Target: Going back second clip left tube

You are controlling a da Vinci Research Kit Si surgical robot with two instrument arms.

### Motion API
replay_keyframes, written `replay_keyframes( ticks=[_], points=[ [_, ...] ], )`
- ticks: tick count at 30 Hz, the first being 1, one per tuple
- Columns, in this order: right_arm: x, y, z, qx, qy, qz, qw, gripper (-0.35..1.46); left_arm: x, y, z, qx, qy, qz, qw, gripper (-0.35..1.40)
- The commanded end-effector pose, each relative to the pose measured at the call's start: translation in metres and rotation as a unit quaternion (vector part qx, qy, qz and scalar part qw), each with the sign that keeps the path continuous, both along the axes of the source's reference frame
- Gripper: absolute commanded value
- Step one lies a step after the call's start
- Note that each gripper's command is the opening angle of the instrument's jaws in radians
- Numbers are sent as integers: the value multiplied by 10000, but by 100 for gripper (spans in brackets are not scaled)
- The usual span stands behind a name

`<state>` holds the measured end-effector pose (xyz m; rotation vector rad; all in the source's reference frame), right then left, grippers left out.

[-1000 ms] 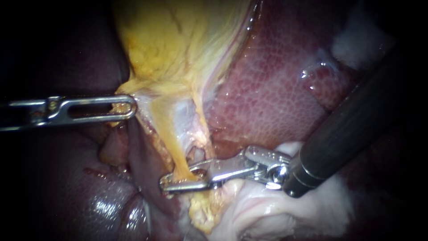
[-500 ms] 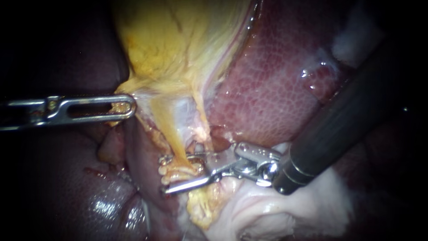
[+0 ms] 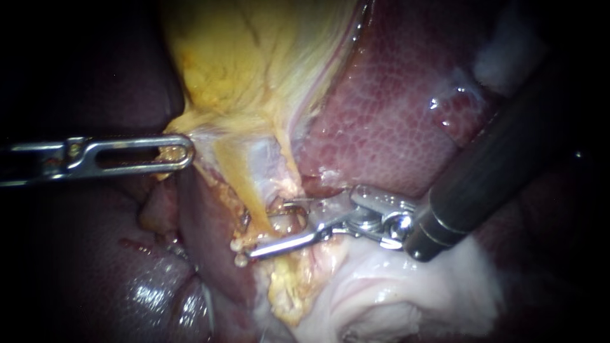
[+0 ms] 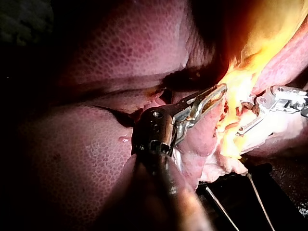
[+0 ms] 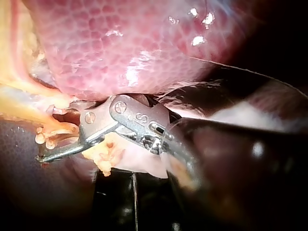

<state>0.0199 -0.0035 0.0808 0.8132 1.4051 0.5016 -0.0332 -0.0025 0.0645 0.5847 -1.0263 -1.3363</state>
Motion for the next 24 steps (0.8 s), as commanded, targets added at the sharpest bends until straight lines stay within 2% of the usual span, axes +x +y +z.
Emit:
replay_keyframes(
  ticks=[1, 5, 8, 11, 16, 24],
  points=[
    [1, -2, -1, 5, 22, -31, 10000, 60, 0, 0, 0, -1, -2, 3, 10000, -35],
    [-5, -5, -10, -14, 56, -72, 10000, 60, 1, 0, 0, -1, -3, 5, 10000, -35],
    [-24, -2, -18, -42, 98, -116, 9999, 60, 2, 0, 0, -1, -5, 8, 10000, -35],
    [-50, 5, -28, -124, 117, -89, 9998, 60, 2, 0, 0, -2, -6, 9, 10000, -35],
    [-94, 21, -51, -276, 67, -5, 9996, 60, 1, -2, 2, -9, 0, 4, 10000, -35],
    [-151, 56, -95, -594, -256, -7, 9979, 60, -3, -5, 8, -28, 12, -7, 10000, -35]
  ],
)
